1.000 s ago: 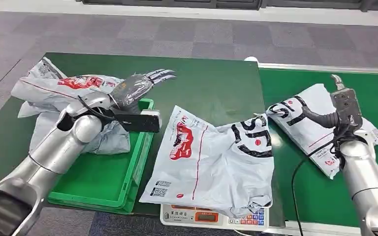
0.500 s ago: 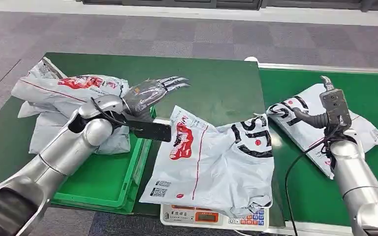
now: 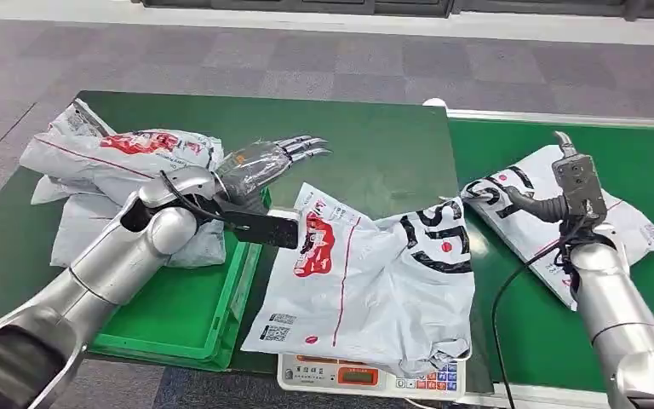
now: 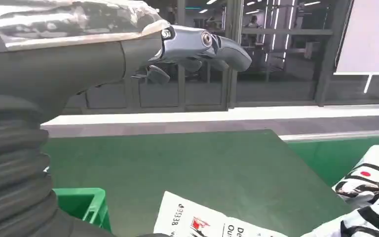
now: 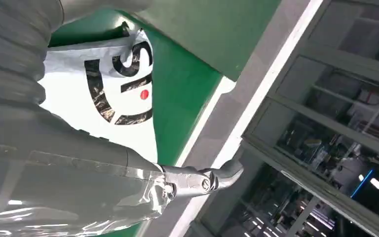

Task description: Moved the parcel from conveyor to table for the left to box.

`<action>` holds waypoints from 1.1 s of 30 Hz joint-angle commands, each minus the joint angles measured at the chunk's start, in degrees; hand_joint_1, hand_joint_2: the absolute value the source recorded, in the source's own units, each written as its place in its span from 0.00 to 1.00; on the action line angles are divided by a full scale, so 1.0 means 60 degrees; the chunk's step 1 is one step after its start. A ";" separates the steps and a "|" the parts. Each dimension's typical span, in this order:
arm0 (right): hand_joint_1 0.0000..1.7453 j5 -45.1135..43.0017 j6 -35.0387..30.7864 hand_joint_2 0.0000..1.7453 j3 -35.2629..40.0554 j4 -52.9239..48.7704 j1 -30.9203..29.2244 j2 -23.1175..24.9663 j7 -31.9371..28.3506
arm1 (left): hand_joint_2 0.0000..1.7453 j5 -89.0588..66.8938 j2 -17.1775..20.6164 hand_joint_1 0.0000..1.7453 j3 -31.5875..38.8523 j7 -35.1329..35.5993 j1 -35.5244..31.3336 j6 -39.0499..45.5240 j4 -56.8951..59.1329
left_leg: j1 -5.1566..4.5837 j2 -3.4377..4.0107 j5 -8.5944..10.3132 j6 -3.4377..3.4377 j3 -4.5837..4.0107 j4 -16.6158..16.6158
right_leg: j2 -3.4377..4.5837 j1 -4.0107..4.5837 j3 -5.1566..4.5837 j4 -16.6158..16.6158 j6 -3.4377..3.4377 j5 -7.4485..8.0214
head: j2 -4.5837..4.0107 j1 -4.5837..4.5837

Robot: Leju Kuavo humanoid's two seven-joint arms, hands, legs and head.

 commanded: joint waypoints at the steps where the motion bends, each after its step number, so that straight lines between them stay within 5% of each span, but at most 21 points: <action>1: 0.00 0.0001 -0.0020 1.00 -0.0313 0.0873 -0.0536 0.0386 0.0043 | 1.00 0.0003 0.0059 0.00 -0.0569 0.0035 -0.0530 -0.0092 0.0484 | 0.0001 0.0006 -0.0004 0.0001 0.0012 -0.0002 | 0.0011 0.0001 0.0010 -0.0004 -0.0001 -0.0001 | 0.0000 0.0000; 2: 0.00 0.0001 -0.0020 1.00 -0.0313 0.0873 -0.0536 0.0386 0.0043 | 1.00 0.0003 0.0059 0.00 -0.0569 0.0035 -0.0530 -0.0092 0.0484 | 0.0000 0.0006 -0.0003 0.0001 0.0009 -0.0001 | 0.0009 0.0000 0.0007 -0.0002 -0.0001 -0.0001 | 0.0000 0.0000; 3: 0.00 0.0162 -0.2341 1.00 -0.1040 0.1502 -0.0649 0.0268 0.1016 | 1.00 0.0123 -0.0415 0.00 -0.1283 -0.0771 -0.0545 -0.1290 0.0652 | -0.0001 0.0008 -0.0004 0.0001 0.0022 -0.0010 | 0.0015 -0.0001 0.0018 -0.0011 -0.0001 0.0001 | 0.0000 0.0000; 4: 0.00 -0.0069 -0.1931 1.00 -0.1263 0.2197 -0.0813 -0.0184 0.0327 | 1.00 -0.0250 -0.1167 0.00 -0.1751 -0.0246 -0.0282 -0.0817 0.0964 | -0.0001 0.0007 -0.0005 0.0001 0.0014 -0.0003 | 0.0012 0.0000 0.0011 -0.0002 0.0000 -0.0002 | 0.0000 0.0000; 6: 0.00 -0.0059 -0.1741 1.00 -0.1431 0.2876 -0.1074 -0.0356 -0.0194 | 1.00 -0.0081 -0.1439 0.00 -0.2269 -0.0035 -0.0312 -0.0352 0.1216 | -0.0004 -0.0076 0.0009 0.0013 0.0028 -0.0022 | -0.0069 -0.0004 0.0057 -0.0030 0.0010 -0.0011 | 0.0000 0.0000; 15: 0.00 0.0041 -0.1881 1.00 -0.1441 0.2828 -0.1105 -0.0188 -0.0131 | 1.00 0.0141 -0.1159 0.00 -0.2314 -0.0109 -0.0482 -0.0329 0.1106 | -0.0037 -0.0025 0.0000 0.0054 0.0005 -0.0007 | -0.0027 -0.0036 0.0023 -0.0021 0.0033 0.0005 | 0.0000 0.0004; 33: 0.00 0.0363 -0.2088 1.00 -0.1644 0.3524 -0.2073 -0.0196 0.0467 | 1.00 0.0753 -0.1594 0.00 -0.2610 -0.0039 -0.0612 -0.0297 0.0923 | -0.0036 -0.0025 0.0009 0.0052 0.0004 -0.0007 | -0.0025 -0.0035 0.0019 -0.0020 0.0034 0.0006 | 0.0000 0.0000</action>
